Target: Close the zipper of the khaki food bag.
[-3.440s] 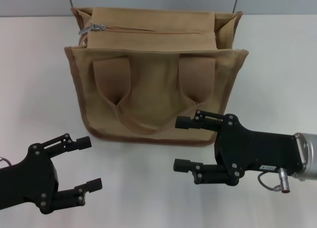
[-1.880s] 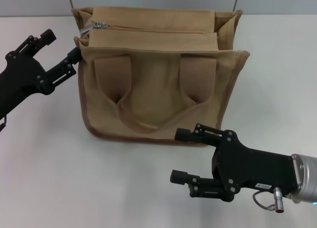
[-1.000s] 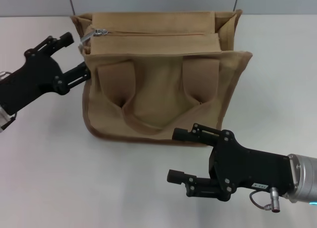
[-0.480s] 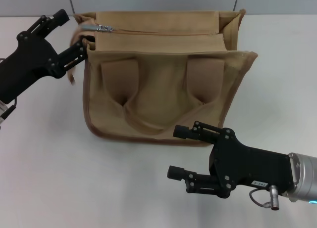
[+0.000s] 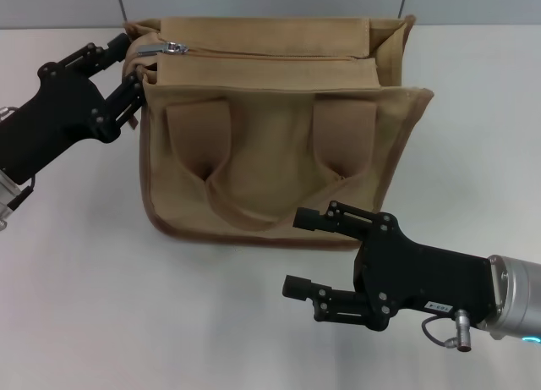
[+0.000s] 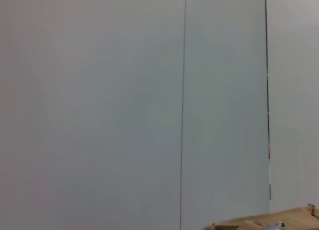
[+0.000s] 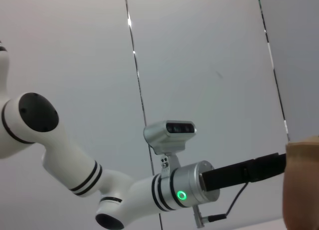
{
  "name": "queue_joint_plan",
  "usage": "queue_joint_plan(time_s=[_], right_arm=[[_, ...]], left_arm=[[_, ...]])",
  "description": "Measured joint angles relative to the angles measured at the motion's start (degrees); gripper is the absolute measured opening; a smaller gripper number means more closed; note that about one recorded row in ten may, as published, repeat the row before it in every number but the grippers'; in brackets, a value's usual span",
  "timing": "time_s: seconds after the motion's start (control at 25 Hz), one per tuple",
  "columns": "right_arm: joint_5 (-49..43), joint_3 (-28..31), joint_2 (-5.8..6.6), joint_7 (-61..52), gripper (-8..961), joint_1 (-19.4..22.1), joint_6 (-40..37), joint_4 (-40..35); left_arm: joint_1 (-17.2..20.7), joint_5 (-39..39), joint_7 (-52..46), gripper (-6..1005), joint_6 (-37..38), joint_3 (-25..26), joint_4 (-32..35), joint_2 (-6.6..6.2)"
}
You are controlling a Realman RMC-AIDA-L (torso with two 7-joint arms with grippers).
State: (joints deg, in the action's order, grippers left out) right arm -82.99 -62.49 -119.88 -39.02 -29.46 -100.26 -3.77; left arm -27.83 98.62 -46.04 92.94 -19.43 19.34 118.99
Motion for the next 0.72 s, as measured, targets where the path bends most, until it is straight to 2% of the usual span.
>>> queue_joint_plan(time_s=[0.08,0.4,0.72], right_arm=[[0.04,0.0,0.0,0.0,767,-0.12,0.38,0.2],[0.04,0.0,0.0,0.0,767,-0.16,1.17,0.35],[0.03,0.0,0.0,0.0,767,-0.16,1.03,0.34]], left_arm=[[0.06,-0.02,-0.05,591,0.0,-0.06,-0.06,0.01],[0.2,-0.07,-0.56,118,0.29,-0.06,-0.31,0.01],[0.07,-0.38,-0.62,53,1.93,0.46,-2.2,0.0]])
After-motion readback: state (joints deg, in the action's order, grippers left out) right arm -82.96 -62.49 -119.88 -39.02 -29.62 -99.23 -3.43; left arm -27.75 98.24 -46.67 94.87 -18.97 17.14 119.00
